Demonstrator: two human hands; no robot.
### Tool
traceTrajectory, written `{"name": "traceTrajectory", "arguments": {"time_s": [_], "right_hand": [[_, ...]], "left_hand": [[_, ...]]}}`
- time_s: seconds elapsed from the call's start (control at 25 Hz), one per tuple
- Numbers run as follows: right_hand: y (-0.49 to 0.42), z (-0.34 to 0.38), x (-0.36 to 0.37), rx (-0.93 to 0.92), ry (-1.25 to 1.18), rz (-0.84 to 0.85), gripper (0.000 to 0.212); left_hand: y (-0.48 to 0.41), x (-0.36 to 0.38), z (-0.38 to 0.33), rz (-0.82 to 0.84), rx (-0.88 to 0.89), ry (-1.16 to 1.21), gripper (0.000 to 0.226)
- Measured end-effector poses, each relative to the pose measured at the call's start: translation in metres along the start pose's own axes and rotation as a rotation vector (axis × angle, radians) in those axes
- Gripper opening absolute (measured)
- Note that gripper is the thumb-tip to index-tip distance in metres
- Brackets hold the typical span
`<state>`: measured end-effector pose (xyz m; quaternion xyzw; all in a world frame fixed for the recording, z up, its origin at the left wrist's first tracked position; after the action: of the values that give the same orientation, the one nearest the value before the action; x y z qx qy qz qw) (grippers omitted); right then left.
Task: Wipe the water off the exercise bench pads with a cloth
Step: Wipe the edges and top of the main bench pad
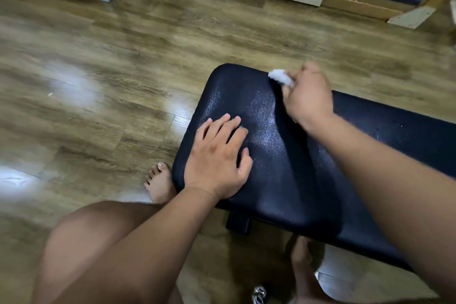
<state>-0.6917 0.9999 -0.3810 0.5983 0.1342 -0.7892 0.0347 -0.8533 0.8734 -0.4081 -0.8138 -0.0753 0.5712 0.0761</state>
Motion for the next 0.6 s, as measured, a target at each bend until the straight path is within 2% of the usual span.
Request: {"name": "traceTrajectory", "arguments": {"time_s": [0.04, 0.12, 0.2, 0.24, 0.28, 0.36, 0.44, 0.52, 0.6], "right_hand": [[0.022, 0.018, 0.003, -0.066, -0.021, -0.011, 0.025], [0.092, 0.069, -0.001, -0.328, -0.119, 0.026, 0.027], [0.167, 0.113, 0.004, -0.654, -0.204, 0.201, 0.033], [0.184, 0.117, 0.007, -0.774, -0.184, 0.269, 0.034], [0.182, 0.109, 0.01, -0.819, -0.157, 0.31, 0.034], [0.126, 0.062, 0.014, -0.676, -0.065, 0.254, 0.041], [0.047, -0.018, 0.004, -0.282, 0.049, 0.15, 0.033], [0.011, -0.074, -0.015, 0.032, 0.044, 0.041, 0.031], [0.032, -0.067, -0.018, 0.127, 0.047, -0.014, 0.028]], "left_hand": [[0.0, -0.001, 0.0, -0.004, 0.004, 0.01, 0.038], [-0.003, -0.003, 0.004, -0.019, -0.011, 0.09, 0.038], [-0.004, -0.007, 0.012, -0.013, -0.051, 0.214, 0.044], [-0.003, -0.008, 0.013, -0.004, -0.056, 0.243, 0.047], [-0.001, -0.008, 0.012, 0.0, -0.046, 0.241, 0.048], [-0.001, -0.008, 0.009, -0.007, -0.028, 0.199, 0.046], [-0.002, -0.006, 0.007, -0.005, -0.035, 0.156, 0.044], [-0.003, -0.005, 0.007, -0.001, -0.037, 0.123, 0.042], [-0.002, -0.003, 0.008, 0.005, -0.034, 0.087, 0.042]]}}
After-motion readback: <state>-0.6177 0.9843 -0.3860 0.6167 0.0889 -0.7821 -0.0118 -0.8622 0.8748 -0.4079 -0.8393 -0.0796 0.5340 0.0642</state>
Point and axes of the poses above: each hand's wrist, its own y-axis away from the middle knuckle, its own x-axis out of the palm, z = x × y, the point moved 9 cm from there along -y, towards the middle knuckle, and after that the axes turned 15 degrees about -x, right-handed, at the moved point
